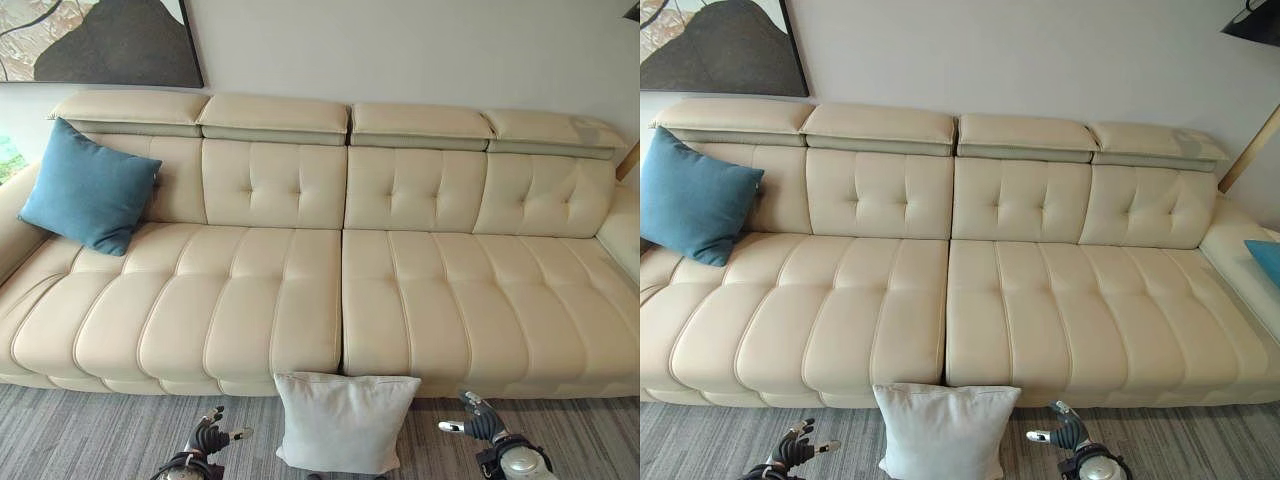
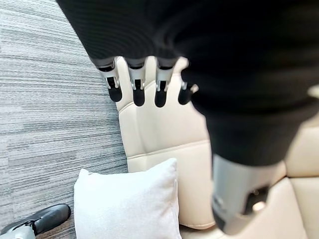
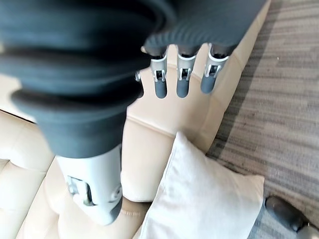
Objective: Pick up all the scattered cushions and arrange them neatly on the sofa.
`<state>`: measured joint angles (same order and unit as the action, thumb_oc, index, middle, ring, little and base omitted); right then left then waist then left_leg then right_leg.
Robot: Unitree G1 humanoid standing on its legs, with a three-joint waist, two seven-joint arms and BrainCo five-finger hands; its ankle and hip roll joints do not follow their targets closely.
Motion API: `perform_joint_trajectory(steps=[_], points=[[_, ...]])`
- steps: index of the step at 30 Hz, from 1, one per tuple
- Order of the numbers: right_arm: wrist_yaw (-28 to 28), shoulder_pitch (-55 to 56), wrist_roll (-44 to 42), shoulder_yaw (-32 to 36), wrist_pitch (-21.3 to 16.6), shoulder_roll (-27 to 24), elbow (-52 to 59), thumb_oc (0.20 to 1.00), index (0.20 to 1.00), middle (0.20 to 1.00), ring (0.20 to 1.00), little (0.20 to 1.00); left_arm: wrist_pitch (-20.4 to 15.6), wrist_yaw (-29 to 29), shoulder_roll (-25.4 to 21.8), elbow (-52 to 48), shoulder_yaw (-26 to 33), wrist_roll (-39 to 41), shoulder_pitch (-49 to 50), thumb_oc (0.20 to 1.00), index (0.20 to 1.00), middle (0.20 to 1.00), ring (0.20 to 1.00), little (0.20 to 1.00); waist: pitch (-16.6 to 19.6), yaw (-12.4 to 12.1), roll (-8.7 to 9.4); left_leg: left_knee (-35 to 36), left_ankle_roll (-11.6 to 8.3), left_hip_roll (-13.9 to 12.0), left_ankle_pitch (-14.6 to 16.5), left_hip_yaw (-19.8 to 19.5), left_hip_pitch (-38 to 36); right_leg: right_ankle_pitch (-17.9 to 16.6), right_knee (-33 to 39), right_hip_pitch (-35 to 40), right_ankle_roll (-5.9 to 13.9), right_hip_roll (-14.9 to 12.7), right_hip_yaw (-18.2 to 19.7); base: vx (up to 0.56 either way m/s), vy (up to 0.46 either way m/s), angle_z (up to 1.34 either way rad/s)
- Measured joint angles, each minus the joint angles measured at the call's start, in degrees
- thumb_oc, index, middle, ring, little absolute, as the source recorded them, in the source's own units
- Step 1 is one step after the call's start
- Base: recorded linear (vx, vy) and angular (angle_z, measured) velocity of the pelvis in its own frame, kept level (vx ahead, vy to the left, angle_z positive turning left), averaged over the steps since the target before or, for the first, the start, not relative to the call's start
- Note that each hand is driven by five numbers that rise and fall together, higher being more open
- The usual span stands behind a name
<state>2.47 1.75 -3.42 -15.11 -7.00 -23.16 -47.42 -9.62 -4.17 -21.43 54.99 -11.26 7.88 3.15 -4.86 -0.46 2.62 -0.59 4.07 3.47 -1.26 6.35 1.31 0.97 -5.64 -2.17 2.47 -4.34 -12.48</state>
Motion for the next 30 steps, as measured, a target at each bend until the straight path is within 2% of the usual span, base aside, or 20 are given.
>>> perform_joint_trajectory(steps=[1, 2, 5, 7, 9, 10, 12, 14, 15, 16, 17, 18, 19, 20, 23, 24, 25, 26, 29, 30], points=[[0.1, -2.0, 0.0, 0.0, -0.1, -0.5, -0.6, 1.0, 1.0, 1.0, 1.0, 1.0, -0.1, -0.3, -0.6, -0.7, -0.1, 0.0, -2.4, 1.0, 1.0, 1.0, 1.0, 1.0, -0.7, 0.1, 0.38, -3.7, -0.34, -0.3, 0.4, 0.0, 4.0, 0.6, -2.8, -3.3, -0.51, -0.5, -0.1, -0.29, 0.008, 0.29], [0.1, -4.0, 0.0, 0.0, 0.0, -1.1, -0.9, 1.0, 1.0, 1.0, 1.0, 1.0, -0.3, -0.4, -1.1, -1.3, 0.1, 0.1, -4.5, 1.0, 1.0, 1.0, 1.0, 1.0, -3.5, -0.1, 0.3, -5.6, -1.42, -0.5, 1.1, -0.1, 6.3, 1.1, -4.6, -5.2, -0.96, -0.5, -0.6, -0.43, 0.005, 0.26], [2.2, -15.4, -0.7, -0.4, -0.3, -2.5, -4.8, 1.0, 1.0, 1.0, 1.0, 1.0, -1.3, -1.7, -4.3, -1.5, -2.1, 2.5, -15.2, 1.0, 1.0, 1.0, 1.0, 1.0, -10.9, 0.1, 0.23, -15.4, -1.53, -1.4, 1.4, 0.2, 21.5, 2.2, -15.5, -20.9, -2.6, -1.7, -0.3, -0.29, 0.024, 0.14], [3.2, -22.0, -2.4, 0.1, 0.0, -3.5, -7.3, 1.0, 1.0, 1.0, 1.0, 1.0, -1.3, -2.9, -5.3, -1.2, -2.0, 3.6, -21.0, 1.0, 1.0, 1.0, 1.0, 1.0, -14.9, 0.1, -0.05, -17.3, -1.31, -1.6, 2.1, 0.6, 27.7, 3.0, -19.3, -27.8, -3.09, -2.2, -0.1, -0.14, 0.014, 0.06], [3.7, -24.6, -3.1, -0.4, -0.3, -3.3, -7.7, 1.0, 1.0, 1.0, 1.0, 1.0, -1.7, -3.5, -5.2, -1.1, -2.0, 5.1, -22.8, 1.0, 1.0, 1.0, 1.0, 1.0, -16.7, 0.0, -0.38, -17.6, -1.19, -2.0, 2.2, 0.7, 28.5, 2.8, -19.8, -28.5, -3.36, -2.3, -0.1, -0.2, 0.026, 0.01], [5.1, -27.9, -4.9, -0.7, -0.3, -3.7, -9.8, 1.0, 1.0, 1.0, 1.0, 1.0, -2.7, -4.6, -5.0, -0.5, -1.8, 7.5, -24.6, 1.0, 1.0, 1.0, 1.0, 1.0, -16.4, 0.4, -0.35, -20.9, -2.53, -2.4, 4.3, 1.4, 31.0, 4.1, -22.2, -31.2, -3.56, -3.0, -0.4, -0.07, 0.007, 0.06], [8.3, -35.6, -7.6, -2.4, -1.2, -5.9, -13.6, 1.0, 1.0, 1.0, 1.0, 1.0, -3.9, -6.1, -5.6, 0.2, -2.7, 10.7, -30.9, 1.0, 1.0, 1.0, 1.0, 1.0, -17.0, 0.4, -0.71, -29.3, -3.05, -3.5, 6.1, 2.1, 40.4, 5.7, -28.1, -40.0, -5.19, -3.7, -0.1, -0.15, 0.022, 0.0], [9.9, -42.2, -9.0, -2.7, -1.6, -6.5, -15.8, 1.0, 1.0, 1.0, 1.0, 1.0, -4.2, -7.1, -7.0, 1.3, -4.2, 12.1, -37.2, 1.0, 1.0, 1.0, 1.0, 1.0, -19.0, 0.5, -0.78, -34.4, -1.14, -4.4, 7.0, 2.2, 47.5, 7.2, -34.2, -47.1, -5.34, -4.2, 0.1, -0.15, 0.03, 0.01], [11.9, -49.0, -11.2, -4.4, -1.6, -6.4, -17.6, 1.0, 1.0, 1.0, 1.0, 1.0, -4.9, -7.7, -8.0, 2.1, -6.5, 13.8, -43.3, 1.0, 1.0, 1.0, 1.0, 1.0, -20.0, 0.4, -0.59, -39.7, -0.34, -4.9, 7.5, 2.5, 56.1, 7.9, -39.3, -55.8, -5.84, -4.5, 1.0, -0.12, 0.063, -0.13], [12.4, -61.0, -11.5, -6.9, -2.6, -6.7, -20.9, 1.0, 1.0, 1.0, 1.0, 1.0, -5.0, -8.2, -9.2, 7.4, -11.1, 14.5, -54.4, 1.0, 1.0, 1.0, 1.0, 1.0, -26.3, 0.6, -1.15, -48.6, 1.3, -6.2, 9.5, 3.8, 65.5, 9.2, -47.6, -65.5, -7.22, -4.9, 2.4, 0.0, 0.122, -0.18], [12.4, -63.3, -11.5, -7.0, -2.6, -6.6, -20.6, 1.0, 1.0, 1.0, 1.0, 1.0, -5.0, -8.2, -9.4, 8.0, -11.3, 14.7, -57.2, 1.0, 1.0, 1.0, 1.0, 1.0, -28.6, 0.8, -1.19, -51.0, 1.12, -6.4, 10.1, 3.8, 67.7, 9.8, -50.0, -67.8, -7.48, -5.1, 2.8, 0.02, 0.116, -0.14], [12.6, -64.1, -12.5, -7.9, -2.5, -6.5, -18.8, 1.0, 1.0, 1.0, 1.0, 1.0, -5.1, -8.4, -9.4, 7.7, -11.3, 14.6, -58.1, 1.0, 1.0, 1.0, 1.0, 1.0, -28.5, 1.2, -1.17, -52.5, 1.3, -6.4, 10.6, 3.8, 70.5, 10.2, -51.6, -70.7, -7.4, -5.3, 3.1, 0.05, 0.091, -0.01], [13.5, -66.0, -13.6, -12.3, -2.2, -6.7, -16.6, 1.0, 1.0, 1.0, 1.0, 1.0, -5.0, -9.1, -10.0, 8.9, -14.5, 14.4, -60.4, 1.0, 1.0, 1.0, 1.0, 1.0, -27.3, 1.4, -1.13, -54.3, 0.97, -6.5, 11.2, 3.9, 74.6, 10.7, -53.3, -75.1, -6.89, -4.9, 3.9, 0.03, 0.032, -0.13], [13.6, -69.0, -13.5, -15.6, -2.4, -6.7, -15.4, 1.0, 1.0, 1.0, 1.0, 1.0, -4.8, -9.1, -9.9, 10.8, -16.3, 13.8, -63.3, 1.0, 1.0, 1.0, 1.0, 1.0, -27.5, 1.4, -1.15, -55.9, 1.42, -7.1, 11.4, 4.1, 77.5, 10.3, -54.3, -78.1, -7.43, -4.2, 4.4, 0.03, 0.019, -0.21], [14.5, -73.4, -13.7, -15.9, -2.5, -2.2, -15.2, 1.0, 1.0, 1.0, 1.0, 1.0, -3.6, -9.6, -8.5, 11.1, -18.2, 13.5, -67.8, 1.0, 1.0, 1.0, 1.0, 1.0, -28.3, 1.7, -1.26, -56.2, 1.15, -7.3, 10.8, 4.7, 80.0, 9.3, -54.9, -80.9, -8.63, -4.3, 4.7, 0.02, 0.012, -0.06], [15.0, -73.2, -14.8, -15.7, -2.4, -0.5, -15.9, 0.953, 0.953, 0.953, 0.953, 0.953, -3.2, -9.8, -7.6, 11.8, -18.5, 13.4, -68.9, 1.0, 1.0, 1.0, 1.0, 1.0, -28.3, 1.7, -1.25, -55.8, 1.11, -7.2, 10.7, 4.7, 79.2, 9.0, -54.7, -80.2, -8.86, -4.3, 4.7, 0.02, -0.006, 0.04], [15.0, -72.5, -15.6, -15.8, -2.3, 0.9, -16.3, 0.2, 0.2, 0.2, 0.2, 0.2, -2.8, -10.0, -7.4, 12.2, -19.0, 13.4, -69.1, 0.793, 0.793, 0.793, 0.793, 0.793, -28.2, 1.6, -1.23, -55.3, 1.46, -7.1, 10.5, 4.6, 78.0, 8.9, -54.3, -79.1, -8.64, -4.3, 4.6, 0.03, -0.011, 0.07], [15.5, -72.3, -16.7, -15.7, -2.3, 1.8, -17.5, 0.2, 0.2, 0.2, 0.2, 0.2, -2.1, -10.8, -7.1, 12.9, -20.3, 13.4, -69.2, 0.2, 0.2, 0.2, 0.2, 0.2, -28.0, 1.5, -1.35, -53.8, 1.45, -6.7, 10.1, 4.6, 76.5, 8.9, -53.4, -77.8, -8.56, -4.5, 4.6, 0.03, -0.014, 0.1], [15.9, -71.9, -19.1, -15.7, -1.5, 2.8, -17.4, 0.2, 0.2, 0.2, 0.2, 0.2, -1.1, -11.8, -5.7, 12.6, -20.6, 13.5, -69.7, 0.2, 0.2, 0.2, 0.2, 0.2, -27.9, 1.5, -1.51, -51.0, 1.27, -5.7, 9.0, 4.0, 74.4, 8.8, -51.8, -75.8, -8.55, -4.9, 4.2, 0.03, -0.018, 0.16], [16.2, -70.2, -20.4, -15.6, -1.3, 2.8, -15.5, 0.2, 0.2, 0.2, 0.2, 0.2, -0.4, -13.0, -5.5, 10.3, -20.2, 13.5, -68.7, 0.2, 0.2, 0.2, 0.2, 0.2, -27.9, 1.4, -1.51, -48.7, 1.0, -5.4, 7.7, 3.5, 72.5, 8.4, -49.9, -73.6, -8.75, -5.1, 3.3, 0.01, -0.005, 0.22]])
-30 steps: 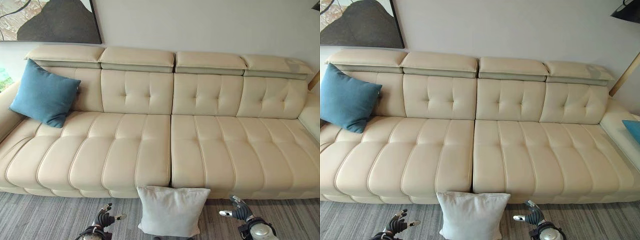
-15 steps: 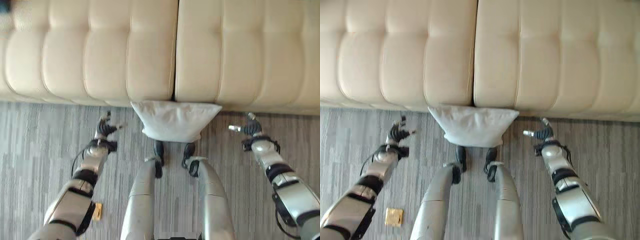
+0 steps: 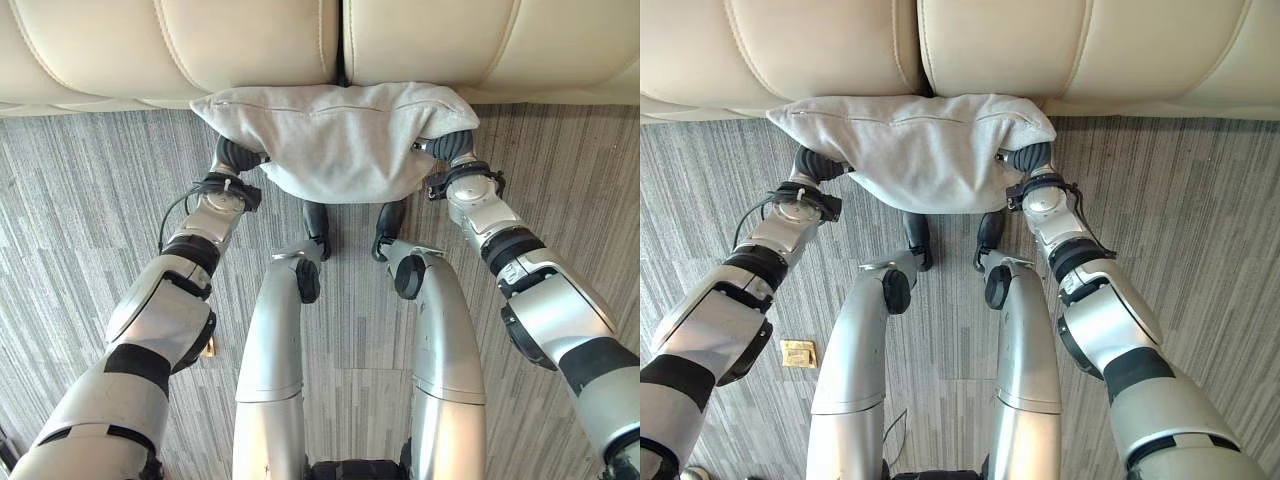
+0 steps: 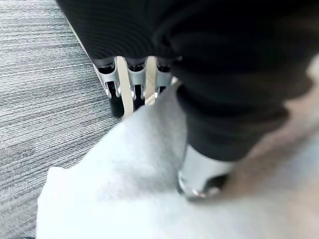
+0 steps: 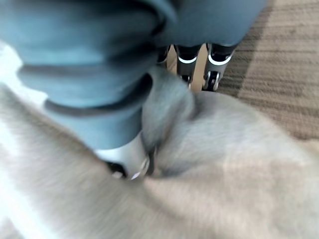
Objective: Pick up all the scattered cushions and arrange them neatly on the sofa.
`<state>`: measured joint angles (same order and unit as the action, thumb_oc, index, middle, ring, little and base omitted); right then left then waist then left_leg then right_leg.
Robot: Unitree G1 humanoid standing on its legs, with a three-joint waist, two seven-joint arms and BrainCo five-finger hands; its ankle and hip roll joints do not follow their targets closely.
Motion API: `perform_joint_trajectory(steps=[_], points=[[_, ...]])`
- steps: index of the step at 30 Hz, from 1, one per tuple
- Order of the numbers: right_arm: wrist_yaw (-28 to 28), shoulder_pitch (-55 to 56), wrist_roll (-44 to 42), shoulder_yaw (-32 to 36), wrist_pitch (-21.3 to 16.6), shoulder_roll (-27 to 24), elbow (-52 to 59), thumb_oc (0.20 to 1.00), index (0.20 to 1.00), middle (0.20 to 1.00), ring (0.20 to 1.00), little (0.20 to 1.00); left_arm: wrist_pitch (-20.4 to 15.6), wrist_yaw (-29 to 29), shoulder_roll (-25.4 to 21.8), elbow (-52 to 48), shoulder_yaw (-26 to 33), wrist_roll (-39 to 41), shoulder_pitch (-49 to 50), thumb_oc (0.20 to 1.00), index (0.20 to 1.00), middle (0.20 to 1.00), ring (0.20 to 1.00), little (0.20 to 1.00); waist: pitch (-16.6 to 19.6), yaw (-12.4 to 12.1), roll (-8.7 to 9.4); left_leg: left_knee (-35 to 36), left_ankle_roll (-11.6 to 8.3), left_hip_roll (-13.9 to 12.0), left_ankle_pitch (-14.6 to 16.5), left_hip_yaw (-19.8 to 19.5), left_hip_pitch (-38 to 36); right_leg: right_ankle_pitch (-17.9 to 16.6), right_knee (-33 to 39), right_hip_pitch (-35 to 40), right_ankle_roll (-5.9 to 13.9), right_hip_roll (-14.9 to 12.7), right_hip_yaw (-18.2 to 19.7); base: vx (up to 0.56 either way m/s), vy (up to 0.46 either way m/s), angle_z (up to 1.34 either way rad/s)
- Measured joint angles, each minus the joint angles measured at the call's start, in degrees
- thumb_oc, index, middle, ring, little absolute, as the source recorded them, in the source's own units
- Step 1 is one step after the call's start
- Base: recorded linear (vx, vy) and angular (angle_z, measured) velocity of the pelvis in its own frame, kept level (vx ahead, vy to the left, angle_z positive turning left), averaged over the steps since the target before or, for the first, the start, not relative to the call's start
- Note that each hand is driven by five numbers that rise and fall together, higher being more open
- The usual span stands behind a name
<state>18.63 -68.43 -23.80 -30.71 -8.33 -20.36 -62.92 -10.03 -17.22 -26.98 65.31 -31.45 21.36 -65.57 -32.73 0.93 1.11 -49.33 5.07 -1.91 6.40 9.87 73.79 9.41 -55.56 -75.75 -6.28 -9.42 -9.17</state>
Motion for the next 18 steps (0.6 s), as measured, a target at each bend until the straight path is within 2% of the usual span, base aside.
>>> perform_joint_trajectory(steps=[2, 3, 5, 6, 8, 9, 11, 15, 16, 18], points=[[0.0, 4.3, 0.1, 0.0, 0.0, -1.1, 3.8, 0.2, 0.2, 0.2, 0.2, 0.2, 0.4, -1.7, -0.7, -6.1, 0.1, 0.0, 4.0, 0.2, 0.2, 0.2, 0.2, 0.2, 0.2, -0.8, 0.06, 3.2, -0.32, 0.3, -0.9, -0.1, -4.5, -0.2, 2.7, 4.2, -0.03, 0.0, -0.4, 0.01, -0.008, 0.13], [0.0, 6.6, 0.1, -0.1, -0.3, -1.4, 5.9, 0.2, 0.2, 0.2, 0.2, 0.2, 0.3, -2.5, -0.9, -9.1, 0.2, 0.0, 6.6, 0.2, 0.2, 0.2, 0.2, 0.2, 1.9, -1.1, 0.05, 4.1, -0.47, 0.5, -1.0, -0.1, -4.8, -0.3, 3.3, 4.4, 0.01, 0.1, -0.5, 0.0, 0.0, 0.0], [-0.1, 12.8, 0.2, 0.0, -1.6, -1.5, 8.9, 0.2, 0.2, 0.2, 0.2, 0.2, -1.2, -3.6, -0.7, -12.8, 0.3, 0.0, 12.5, 0.2, 0.2, 0.2, 0.2, 0.2, 10.7, -1.3, -0.53, 4.6, -0.97, 0.9, -0.8, -1.0, -0.2, 0.3, 3.6, 0.2, 0.99, 0.1, -0.6, -0.01, -0.012, 0.06], [-0.1, 14.0, 0.2, 0.7, -1.4, -2.4, 10.8, 0.2, 0.2, 0.2, 0.2, 0.2, -1.2, -3.7, -1.0, -14.7, 0.9, -0.1, 13.4, 0.2, 0.2, 0.2, 0.2, 0.2, 10.8, -1.5, -0.6, 4.7, -0.75, 1.0, -1.2, -1.2, -0.7, -0.1, 3.8, 0.7, 0.48, 0.1, -0.8, -0.02, -0.014, 0.06], [-0.4, 18.6, 0.4, 2.8, -1.3, -4.3, 19.7, 0.2, 0.2, 0.2, 0.2, 0.2, -1.7, -4.8, -0.8, -23.7, 6.2, -0.3, 18.7, 0.2, 0.2, 0.2, 0.2, 0.2, 10.8, -1.5, -0.58, 7.6, -1.29, 1.1, -1.8, -1.3, -2.7, -0.7, 6.8, 2.8, 1.49, 0.5, -1.3, -0.01, -0.007, -0.02], [-0.5, 19.8, 0.7, 3.3, -1.3, -4.6, 21.4, 0.2, 0.2, 0.2, 0.2, 0.2, -2.1, -5.0, -0.7, -25.0, 7.2, -0.5, 20.2, 0.2, 0.2, 0.2, 0.2, 0.2, 10.7, -1.5, -0.53, 8.8, -0.96, 1.0, -2.4, -1.3, -4.3, -1.2, 8.1, 4.5, 1.63, 0.8, -1.3, 0.01, -0.004, -0.1], [-0.6, 23.2, 1.7, 4.9, -1.5, -3.9, 24.9, 0.2, 0.2, 0.2, 0.2, 0.2, -2.2, -5.3, 0.4, -27.0, 8.7, -0.7, 24.3, 0.2, 0.2, 0.2, 0.2, 0.2, 10.7, -1.2, -0.44, 11.3, -1.5, 1.1, -2.2, -1.3, -10.6, -1.5, 11.1, 10.9, 2.32, 1.2, -1.3, 0.04, -0.007, -0.1], [-1.2, 32.9, 2.6, 9.6, -2.6, -4.0, 36.8, 0.2, 0.2, 0.2, 0.2, 0.2, -3.2, -5.4, 1.9, -37.9, 13.2, -2.3, 34.4, 0.2, 0.2, 0.2, 0.2, 0.2, 10.7, -1.0, -0.3, 16.9, -1.56, 1.4, -2.8, -1.2, -20.1, -2.6, 16.9, 20.5, 3.31, 2.0, -1.6, 0.02, -0.026, -0.05], [-1.8, 36.8, 2.6, 10.0, -4.0, -4.0, 40.0, 0.2, 0.2, 0.2, 0.2, 0.2, -4.7, -5.4, 2.8, -41.3, 14.0, -2.4, 38.7, 0.2, 0.2, 0.2, 0.2, 0.2, 10.8, -0.8, -0.07, 19.9, -1.81, 1.7, -3.2, -1.3, -25.2, -2.9, 19.6, 25.3, 3.77, 2.2, -1.7, 0.12, -0.042, -0.03], [-2.7, 40.1, 3.0, 10.3, -3.9, -4.0, 42.8, 0.2, 0.2, 0.2, 0.2, 0.2, -4.8, -5.3, 3.1, -43.6, 15.1, -2.7, 41.5, 0.2, 0.2, 0.2, 0.2, 0.2, 10.9, -0.2, 0.29, 22.9, -1.96, 1.9, -3.3, -1.3, -31.2, -3.0, 22.3, 31.3, 4.15, 2.5, -1.8, 0.14, -0.044, -0.03]])
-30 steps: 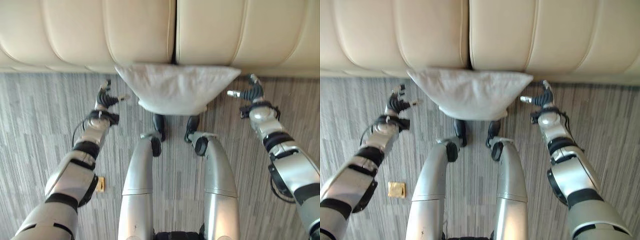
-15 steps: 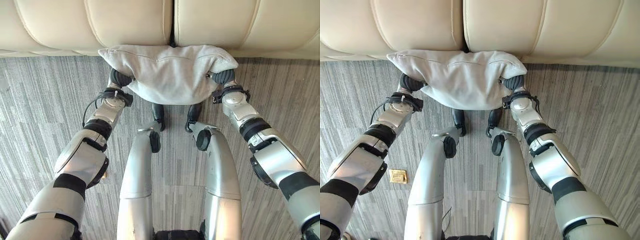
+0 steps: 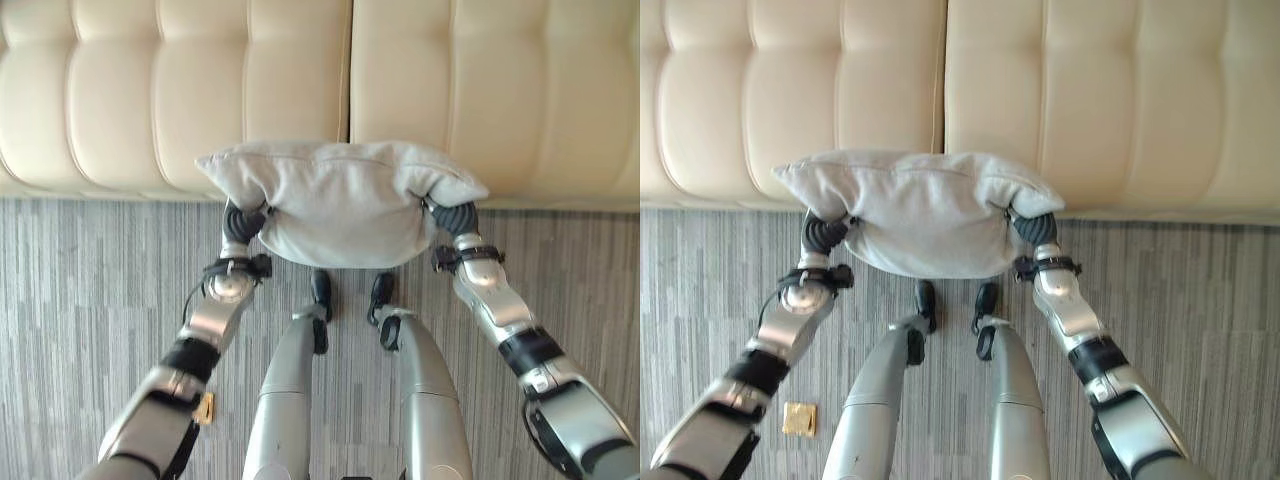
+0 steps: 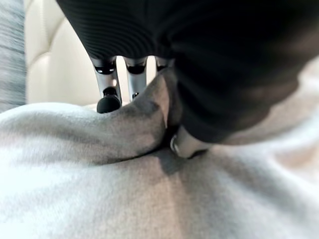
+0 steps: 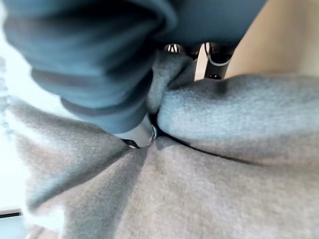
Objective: Pick up all the scattered cushions and arrange them neatly on the sofa.
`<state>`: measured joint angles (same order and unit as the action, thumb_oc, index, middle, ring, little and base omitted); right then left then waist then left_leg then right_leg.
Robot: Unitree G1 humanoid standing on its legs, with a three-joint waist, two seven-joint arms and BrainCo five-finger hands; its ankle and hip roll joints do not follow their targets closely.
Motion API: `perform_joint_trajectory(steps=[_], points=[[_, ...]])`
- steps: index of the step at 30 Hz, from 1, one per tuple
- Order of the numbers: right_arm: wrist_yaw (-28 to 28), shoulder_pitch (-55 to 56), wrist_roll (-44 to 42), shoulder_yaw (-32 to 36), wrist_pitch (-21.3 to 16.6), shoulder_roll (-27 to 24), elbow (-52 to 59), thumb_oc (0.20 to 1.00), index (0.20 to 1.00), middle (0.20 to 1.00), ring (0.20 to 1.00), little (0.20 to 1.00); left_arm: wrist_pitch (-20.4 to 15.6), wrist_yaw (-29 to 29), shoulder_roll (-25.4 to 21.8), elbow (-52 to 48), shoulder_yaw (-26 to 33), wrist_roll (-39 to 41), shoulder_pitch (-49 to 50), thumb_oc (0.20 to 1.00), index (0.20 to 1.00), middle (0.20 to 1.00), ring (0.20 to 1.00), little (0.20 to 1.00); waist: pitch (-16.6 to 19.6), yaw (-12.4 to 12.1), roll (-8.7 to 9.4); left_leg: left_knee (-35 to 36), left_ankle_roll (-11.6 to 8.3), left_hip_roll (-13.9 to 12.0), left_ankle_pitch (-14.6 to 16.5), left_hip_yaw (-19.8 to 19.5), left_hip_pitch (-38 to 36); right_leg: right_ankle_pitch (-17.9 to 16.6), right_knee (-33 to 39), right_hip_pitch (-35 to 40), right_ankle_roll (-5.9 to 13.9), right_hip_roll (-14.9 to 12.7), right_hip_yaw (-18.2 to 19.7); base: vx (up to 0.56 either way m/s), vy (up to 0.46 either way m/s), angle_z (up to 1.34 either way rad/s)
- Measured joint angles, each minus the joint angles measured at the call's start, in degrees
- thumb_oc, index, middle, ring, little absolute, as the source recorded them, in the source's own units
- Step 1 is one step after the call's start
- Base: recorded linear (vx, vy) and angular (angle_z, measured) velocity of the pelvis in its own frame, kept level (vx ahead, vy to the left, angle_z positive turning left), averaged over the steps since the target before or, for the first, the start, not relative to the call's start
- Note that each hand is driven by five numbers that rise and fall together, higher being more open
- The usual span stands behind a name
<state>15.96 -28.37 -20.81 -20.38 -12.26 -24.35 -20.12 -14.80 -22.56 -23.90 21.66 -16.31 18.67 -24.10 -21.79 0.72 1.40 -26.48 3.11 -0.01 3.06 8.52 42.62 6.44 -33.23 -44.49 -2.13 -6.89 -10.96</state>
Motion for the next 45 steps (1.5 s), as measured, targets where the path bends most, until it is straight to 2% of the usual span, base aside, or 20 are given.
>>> perform_joint_trajectory(steps=[5, 8, 11, 14, 16, 20, 23, 25, 27, 30, 32, 34, 36, 37, 38, 39, 40, 41, 43, 45], points=[[-2.5, 9.9, 1.7, 1.6, -0.7, 1.4, 8.1, 0.2, 0.2, 0.2, 0.2, 0.2, -1.6, 0.1, 0.1, -6.4, 1.6, -0.1, 7.5, 0.2, 0.2, 0.2, 0.2, 0.2, 2.9, 0.6, 1.66, 7.0, 0.2, 0.2, -1.2, -0.1, -11.5, -1.0, 6.9, 11.3, 0.61, 1.3, -0.2, 0.18, -0.024, -0.06], [-5.3, 20.5, 1.7, 2.8, -0.7, 0.5, 17.1, 0.2, 0.2, 0.2, 0.2, 0.2, -1.6, 1.6, 0.0, -13.2, 2.7, -0.1, 16.5, 0.2, 0.2, 0.2, 0.2, 0.2, 3.4, 0.6, 1.84, 14.4, -0.02, 0.2, -2.5, 0.0, -24.0, -2.9, 15.0, 24.0, 0.66, 2.7, -0.4, 0.22, -0.011, -0.09], [-8.7, 28.8, 1.7, 3.4, -0.9, -2.0, 25.2, 0.2, 0.2, 0.2, 0.2, 0.2, -1.8, 3.6, -3.3, -20.6, 2.8, -0.1, 25.0, 0.2, 0.2, 0.2, 0.2, 0.2, 7.7, 1.0, 1.86, 19.6, -0.61, 0.4, -2.7, -0.1, -31.4, -3.5, 20.9, 31.7, 1.22, 3.7, -0.7, 0.26, 0.041, -0.04], [-10.7, 32.5, 1.6, 3.5, -0.8, -2.6, 26.9, 0.2, 0.2, 0.2, 0.2, 0.2, -1.7, 5.2, -4.8, -22.4, 2.6, -0.1, 29.0, 0.2, 0.2, 0.2, 0.2, 0.2, 14.8, 1.4, 1.12, 23.5, -0.61, 0.8, -2.7, 0.2, -38.0, -3.8, 25.5, 38.3, 1.61, 4.2, 0.1, 0.2, 0.093, -0.13], [-10.7, 31.9, 1.5, 3.5, -0.7, -2.6, 26.9, 0.2, 0.2, 0.2, 0.2, 0.2, -1.7, 5.2, -4.7, -22.8, 2.8, -0.1, 28.9, 0.2, 0.2, 0.2, 0.2, 0.2, 16.1, 1.2, 0.73, 24.8, -0.58, 1.1, -2.7, 0.6, -41.1, -4.3, 27.0, 41.1, 2.22, 4.4, 1.5, 0.18, 0.187, -0.26], [-10.5, 28.9, 1.4, 3.3, 0.3, -2.6, 26.7, 0.2, 0.2, 0.2, 0.2, 0.2, -1.7, 5.2, -3.4, -22.0, 2.9, -0.1, 28.1, 0.2, 0.2, 0.2, 0.2, 0.2, 17.2, 0.9, 0.46, 25.3, -0.09, 1.5, -2.4, 3.0, -42.7, -4.9, 25.9, 40.7, 3.17, 4.2, 4.4, 0.04, 0.207, -0.37], [-10.4, 28.0, 1.7, 3.2, 0.3, -2.5, 26.7, 0.2, 0.2, 0.2, 0.2, 0.2, -1.6, 5.3, -3.6, -20.3, 2.8, -0.1, 27.2, 0.2, 0.2, 0.2, 0.2, 0.2, 17.3, 0.6, 0.0, 25.2, 1.08, 1.7, -1.6, 3.4, -41.6, -5.4, 20.0, 36.1, 4.62, 3.8, 5.8, 0.02, 0.114, -0.34], [-10.4, 28.0, 1.8, 3.0, 0.3, -2.6, 25.5, 0.2, 0.2, 0.2, 0.2, 0.2, -1.3, 6.2, -3.5, -19.0, 2.6, -0.1, 27.1, 0.2, 0.2, 0.2, 0.2, 0.2, 17.1, 0.9, 0.26, 25.0, 1.26, 2.7, -0.7, 3.3, -41.1, -4.8, 17.6, 34.6, 6.41, 2.7, 6.4, 0.08, 0.109, -0.01], [-10.4, 28.2, 2.0, 3.1, 0.4, -2.8, 25.0, 0.2, 0.2, 0.2, 0.2, 0.2, -0.9, 6.8, -3.5, -18.9, 2.4, -0.1, 27.3, 0.2, 0.2, 0.2, 0.2, 0.2, 16.1, 1.1, -0.2, 25.2, 2.3, 3.2, -0.2, 2.5, -40.7, -3.2, 8.4, 28.5, 9.16, 1.4, 6.7, 0.09, 0.037, 0.11], [-10.4, 27.5, 2.2, 1.9, 0.5, -2.6, 25.1, 0.2, 0.2, 0.2, 0.2, 0.2, -0.6, 6.8, -4.0, -18.8, 3.0, -0.1, 28.1, 0.2, 0.2, 0.2, 0.2, 0.2, 13.9, 0.6, 0.08, 24.7, 3.28, 3.1, 0.0, 1.8, -40.3, -3.3, 15.1, 23.7, 9.96, 0.5, 7.6, 0.18, -0.022, 0.06], [-10.4, 27.5, 2.2, 2.0, 0.6, -2.5, 25.1, 0.2, 0.2, 0.2, 0.2, 0.2, -0.6, 6.8, -3.7, -18.6, 3.0, -0.1, 28.2, 0.2, 0.2, 0.2, 0.2, 0.2, 12.6, 0.6, 1.02, 24.8, 3.06, 3.1, 0.2, 1.2, -39.8, -5.4, 26.0, 20.3, 10.23, -0.6, 7.8, 0.37, -0.115, 0.35], [-10.5, 27.5, 2.2, 2.6, 0.8, -1.8, 24.7, 0.2, 0.2, 0.2, 0.2, 0.2, -0.6, 6.8, -2.7, -17.9, 3.0, -0.1, 28.3, 0.2, 0.2, 0.2, 0.2, 0.2, 11.7, 0.8, 1.49, 23.0, 0.53, 2.6, 2.6, -1.4, -40.0, -6.9, 30.8, 19.7, 11.11, -1.7, 5.0, 0.46, -0.173, 0.52], [-10.7, 27.6, 2.3, 3.2, 1.1, -1.6, 22.6, 0.2, 0.2, 0.2, 0.2, 0.2, -0.1, 7.4, -0.6, -16.1, 2.5, -0.1, 28.4, 0.2, 0.2, 0.2, 0.2, 0.2, 11.5, 1.0, 1.06, 23.1, -2.83, 0.4, 5.5, -4.9, -44.0, -9.8, 29.2, 24.0, 10.58, -0.8, 4.5, 0.43, -0.21, 0.93], [-10.7, 28.3, 2.3, 3.9, 1.2, -3.6, 22.6, 0.2, 0.2, 0.2, 0.2, 0.2, 0.0, 8.3, 0.6, -16.8, 1.7, -0.1, 28.4, 0.2, 0.2, 0.2, 0.2, 0.2, 11.5, 1.8, -1.6, 23.9, -4.15, -3.7, 6.0, -8.2, -47.0, -10.6, 24.7, 25.3, 9.7, 3.5, 4.6, 0.54, -0.393, 0.94], [-11.3, 28.3, 2.3, 4.7, 1.2, -4.5, 22.6, 0.2, 0.2, 0.2, 0.2, 0.2, 0.0, 8.8, 0.8, -16.9, 1.5, -0.1, 28.4, 0.2, 0.2, 0.2, 0.2, 0.2, 11.6, 1.7, -1.94, 23.3, -4.9, -4.5, 5.5, -7.8, -48.6, -9.5, 21.3, 25.5, 6.48, 5.1, 4.0, 0.52, -0.392, 1.27], [-11.4, 29.8, 2.2, 6.7, 1.1, -4.3, 22.6, 0.2, 0.2, 0.2, 0.2, 0.2, 0.2, 9.5, 0.5, -16.9, 0.4, -0.1, 27.8, 0.2, 0.2, 0.2, 0.2, 0.2, 11.5, 3.0, -1.75, 19.4, -6.56, -6.1, 4.5, -8.9, -48.0, -6.3, 19.3, 27.5, 1.56, 5.5, 1.4, 0.35, -0.302, 1.07], [-11.6, 32.6, 2.1, 9.7, 1.1, -4.1, 23.3, 0.2, 0.2, 0.2, 0.2, 0.2, 0.3, 10.5, 0.3, -17.3, -1.6, -0.1, 28.1, 0.2, 0.2, 0.2, 0.2, 0.2, 12.3, 3.6, -0.75, 6.7, -9.65, -6.7, 2.7, -9.1, -42.3, -5.5, 22.5, 31.1, 1.13, 5.9, -0.3, 0.18, -0.135, 0.73], [-11.7, 32.5, 2.0, 9.9, 1.0, -4.8, 24.1, 0.2, 0.2, 0.2, 0.2, 0.2, 0.2, 11.2, 1.0, -18.2, -1.2, 0.0, 28.8, 0.2, 0.2, 0.2, 0.2, 0.2, 13.0, 2.2, -1.35, -4.4, -11.65, -7.9, 3.1, -8.1, -36.6, -6.8, 25.7, 33.5, 0.22, 8.0, 0.1, 0.15, -0.089, 0.16], [-11.5, 31.7, 1.7, 9.8, 1.0, -6.0, 24.6, 0.2, 0.2, 0.2, 0.2, 0.2, 0.4, 11.5, 0.6, -18.3, -1.1, 0.0, 26.8, 0.2, 0.2, 0.2, 0.2, 0.2, 13.2, 3.7, -0.85, 4.5, -10.91, -6.9, 3.6, -4.6, -32.8, -8.1, 30.1, 36.5, -1.72, 8.6, 0.4, 0.15, -0.016, -0.1], [-11.3, 31.0, 1.7, 9.7, 1.1, -4.5, 24.6, 0.2, 0.2, 0.2, 0.2, 0.2, 0.5, 11.8, 0.3, -18.3, 0.2, 0.0, 25.8, 0.2, 0.2, 0.2, 0.2, 0.2, 12.8, 3.0, 3.53, 23.5, -10.33, -8.0, -0.1, -3.3, -32.1, -8.4, 31.9, 40.1, -1.91, 8.7, 1.9, 0.13, 0.071, -0.15]])
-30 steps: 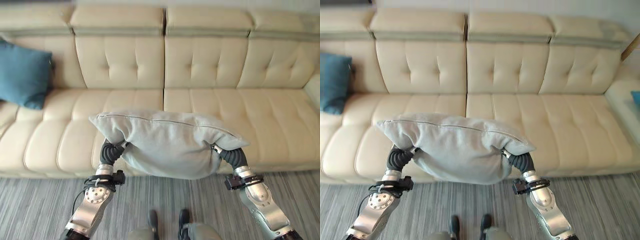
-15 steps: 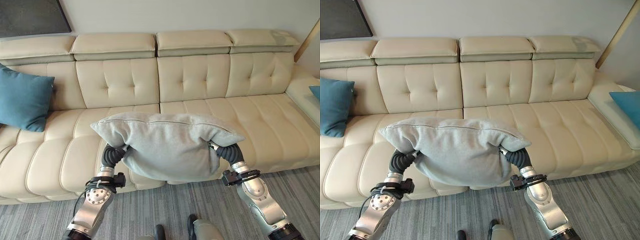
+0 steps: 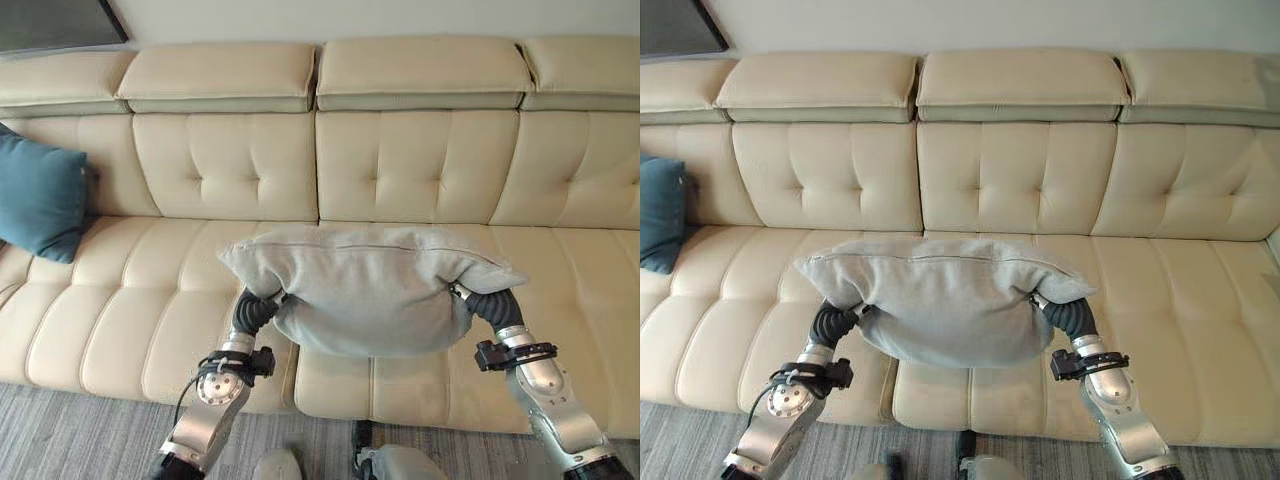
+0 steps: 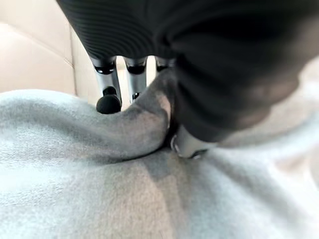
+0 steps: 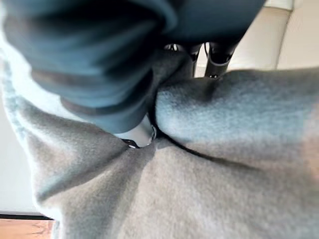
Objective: Pick up all the scattered cushions and arrange them neatly on the sofa.
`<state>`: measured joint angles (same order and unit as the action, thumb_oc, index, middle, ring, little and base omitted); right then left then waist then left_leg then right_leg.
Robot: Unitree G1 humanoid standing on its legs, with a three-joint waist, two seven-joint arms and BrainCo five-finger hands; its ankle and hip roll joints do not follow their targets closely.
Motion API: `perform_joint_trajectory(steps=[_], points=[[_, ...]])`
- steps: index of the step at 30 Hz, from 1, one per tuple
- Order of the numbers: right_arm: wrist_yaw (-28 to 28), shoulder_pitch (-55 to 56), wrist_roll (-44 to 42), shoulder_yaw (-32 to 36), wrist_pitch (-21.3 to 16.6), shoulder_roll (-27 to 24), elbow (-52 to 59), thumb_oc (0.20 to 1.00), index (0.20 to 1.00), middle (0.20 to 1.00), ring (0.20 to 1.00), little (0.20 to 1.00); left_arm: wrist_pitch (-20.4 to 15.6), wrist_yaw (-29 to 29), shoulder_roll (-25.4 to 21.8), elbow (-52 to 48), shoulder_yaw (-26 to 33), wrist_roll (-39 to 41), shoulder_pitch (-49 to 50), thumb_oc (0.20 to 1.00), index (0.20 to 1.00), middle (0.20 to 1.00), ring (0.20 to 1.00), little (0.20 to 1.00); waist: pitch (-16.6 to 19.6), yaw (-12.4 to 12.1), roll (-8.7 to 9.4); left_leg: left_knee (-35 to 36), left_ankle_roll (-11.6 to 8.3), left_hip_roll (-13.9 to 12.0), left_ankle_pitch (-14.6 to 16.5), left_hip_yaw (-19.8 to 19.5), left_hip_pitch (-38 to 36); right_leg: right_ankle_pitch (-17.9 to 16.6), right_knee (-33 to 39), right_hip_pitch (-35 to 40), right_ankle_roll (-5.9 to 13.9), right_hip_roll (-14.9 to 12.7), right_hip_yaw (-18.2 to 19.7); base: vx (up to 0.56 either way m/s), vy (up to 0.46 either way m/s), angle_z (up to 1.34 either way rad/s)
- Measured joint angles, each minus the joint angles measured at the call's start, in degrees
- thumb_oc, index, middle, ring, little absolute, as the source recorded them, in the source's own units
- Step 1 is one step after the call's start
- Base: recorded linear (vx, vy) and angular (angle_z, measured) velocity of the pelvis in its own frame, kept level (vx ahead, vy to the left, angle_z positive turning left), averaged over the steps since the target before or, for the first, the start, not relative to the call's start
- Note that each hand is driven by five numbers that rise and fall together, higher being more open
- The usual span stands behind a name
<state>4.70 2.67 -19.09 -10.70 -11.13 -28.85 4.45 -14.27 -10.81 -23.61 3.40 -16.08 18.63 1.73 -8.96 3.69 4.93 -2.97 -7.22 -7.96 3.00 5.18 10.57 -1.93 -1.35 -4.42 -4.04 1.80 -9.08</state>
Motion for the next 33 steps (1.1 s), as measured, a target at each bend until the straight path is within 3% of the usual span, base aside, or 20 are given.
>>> perform_joint_trajectory(steps=[1, 2, 3, 4, 5, 6, 10, 15, 18, 21, 25, 29, 32, 33], points=[[0.0, 0.5, 0.0, -0.3, -0.1, 2.6, 0.1, 0.2, 0.2, 0.2, 0.2, 0.2, 0.0, 0.1, -1.0, 0.0, 0.6, 0.0, 0.7, 0.2, 0.2, 0.2, 0.2, 0.2, 1.3, -0.5, 2.26, 0.4, 0.54, 0.8, -1.8, 0.0, -2.6, 0.0, 0.3, 1.0, 0.08, -0.1, 0.8, 0.16, 0.183, -0.19], [0.1, 0.1, 0.2, 0.1, -0.1, 3.2, 0.1, 0.2, 0.2, 0.2, 0.2, 0.2, 0.0, 0.2, -1.1, -0.1, 0.5, 0.0, 0.7, 0.2, 0.2, 0.2, 0.2, 0.2, 1.4, -0.1, 2.58, 3.6, 2.28, 2.3, -3.7, 0.0, -5.2, 0.1, -0.1, 1.4, 0.24, 0.3, 1.1, 0.19, 0.26, -0.28], [0.1, -0.4, 0.9, 0.0, -0.1, 3.3, 0.1, 0.2, 0.2, 0.2, 0.2, 0.2, 0.0, 0.2, -1.3, -0.3, 0.5, 0.0, 1.9, 0.2, 0.2, 0.2, 0.2, 0.2, 1.1, -0.2, 1.27, 8.2, 6.35, 4.5, -7.5, -0.1, -9.7, 0.5, -1.7, 2.2, 0.85, 1.7, 1.4, 0.14, 0.23, -0.24], [0.1, -0.9, 1.9, 0.0, 0.0, 3.2, 0.1, 0.2, 0.2, 0.2, 0.2, 0.2, 0.1, 0.3, -1.6, -0.3, 0.3, 0.0, 2.1, 0.2, 0.2, 0.2, 0.2, 0.2, -0.5, 0.8, -2.85, 7.7, 10.51, 2.2, -9.2, 1.4, -13.9, 7.0, -13.1, -1.6, 4.51, 3.2, 1.1, 0.11, 0.234, -0.27], [0.1, -0.9, 2.2, -0.2, 0.0, 3.0, 0.3, 0.2, 0.2, 0.2, 0.2, 0.2, 0.1, 0.3, -1.8, -0.3, 0.9, 0.0, 1.9, 0.2, 0.2, 0.2, 0.2, 0.2, 0.1, 1.6, -1.93, 7.8, 9.66, 3.3, -8.6, 0.9, -14.4, 8.6, -11.5, -3.5, 4.52, -1.0, 2.3, 0.09, 0.207, -0.14], [0.1, -1.0, 2.2, -0.9, 0.2, 3.1, 0.2, 0.2, 0.2, 0.2, 0.2, 0.2, 0.2, 0.4, -1.3, -0.3, 1.9, 0.0, 1.9, 0.2, 0.2, 0.2, 0.2, 0.2, 0.7, 1.0, -1.89, 7.8, 8.23, 4.9, -7.8, 2.3, -14.5, 1.4, -5.6, -1.5, 2.47, -2.4, 2.7, 0.06, 0.168, -0.27], [0.9, -3.3, 2.2, -2.1, 0.5, 3.0, 0.2, 0.2, 0.2, 0.2, 0.2, 0.2, 0.1, 0.0, -1.2, 0.0, 2.8, 0.0, 0.6, 0.2, 0.2, 0.2, 0.2, 0.2, 1.2, 0.4, -3.57, 7.8, 5.31, 3.9, -5.6, 2.7, -14.0, -1.6, -1.4, -0.5, 3.49, -1.9, 3.0, 0.04, 0.087, -0.13], [2.3, -11.0, 2.2, -4.7, 0.4, 3.8, -4.0, 0.2, 0.2, 0.2, 0.2, 0.2, 0.1, -3.1, -1.7, 0.6, 4.0, -0.1, -2.4, 0.2, 0.2, 0.2, 0.2, 0.2, 1.7, -1.3, -2.87, 7.8, 5.33, 5.9, -5.4, 2.9, -12.0, -3.9, 1.7, -1.1, 6.04, -3.6, 4.3, -0.02, 0.038, 0.0], [3.7, -17.2, 2.2, -6.4, 0.4, 4.7, -8.6, 0.2, 0.2, 0.2, 0.2, 0.2, 0.1, -5.2, -1.7, 3.3, 4.8, -1.6, -6.8, 0.2, 0.2, 0.2, 0.2, 0.2, 2.4, -2.5, -2.84, 7.8, 6.05, 6.8, -6.3, 3.0, -9.3, -5.8, 3.3, -3.1, 6.76, -4.5, 4.4, -0.09, 0.016, 0.02], [5.0, -20.7, 2.2, -8.5, 0.2, 5.5, -11.3, 0.2, 0.2, 0.2, 0.2, 0.2, -0.2, -7.4, -1.5, 6.1, 4.8, -1.9, -9.5, 0.2, 0.2, 0.2, 0.2, 0.2, 2.6, -3.1, -2.83, 7.7, 7.14, 7.3, -7.7, 3.0, -7.3, -7.6, 4.5, -4.5, 6.19, -5.0, 4.3, -0.18, 0.017, 0.03], [7.7, -33.7, 2.2, -11.2, 0.8, 7.1, -22.5, 0.2, 0.2, 0.2, 0.2, 0.2, 0.0, -11.0, -1.5, 17.7, 3.5, -2.0, -22.1, 0.2, 0.2, 0.2, 0.2, 0.2, 2.6, -3.2, -2.77, 5.3, 7.41, 8.1, -8.6, 3.1, 0.5, -10.1, 5.3, -10.8, 6.43, -5.8, 4.3, -0.17, 0.002, 0.04], [10.5, -45.4, 2.1, -13.5, 1.4, 7.1, -37.7, 0.2, 0.2, 0.2, 0.2, 0.2, -1.1, -14.2, -2.2, 33.0, -4.2, -1.6, -36.9, 0.2, 0.2, 0.2, 0.2, 0.2, 0.8, -4.2, -2.89, 2.8, 7.15, 8.2, -8.7, 2.9, 5.6, -10.8, 4.8, -14.9, 6.66, -6.3, 4.2, -0.09, -0.004, 0.04], [11.8, -51.2, 1.7, -14.2, 1.6, 6.5, -43.2, 0.2, 0.2, 0.2, 0.2, 0.2, -1.0, -14.8, -2.4, 38.0, -6.6, -1.2, -44.0, 0.2, 0.2, 0.2, 0.2, 0.2, -1.9, -4.1, -2.7, 3.4, 6.45, 8.2, -9.3, 2.6, 7.7, -11.4, 4.8, -17.2, 6.92, -6.2, 4.1, -0.08, -0.008, 0.06], [12.2, -56.9, 0.6, -16.4, 1.7, 5.8, -49.5, 0.2, 0.2, 0.2, 0.2, 0.2, -1.1, -14.8, -2.4, 46.3, -10.4, -1.2, -51.6, 0.2, 0.2, 0.2, 0.2, 0.2, -2.7, -3.9, -2.92, 3.4, 5.91, 8.3, -9.9, 1.8, 10.2, -11.9, 4.9, -19.4, 7.29, -6.3, 3.7, -0.06, -0.008, 0.16]])
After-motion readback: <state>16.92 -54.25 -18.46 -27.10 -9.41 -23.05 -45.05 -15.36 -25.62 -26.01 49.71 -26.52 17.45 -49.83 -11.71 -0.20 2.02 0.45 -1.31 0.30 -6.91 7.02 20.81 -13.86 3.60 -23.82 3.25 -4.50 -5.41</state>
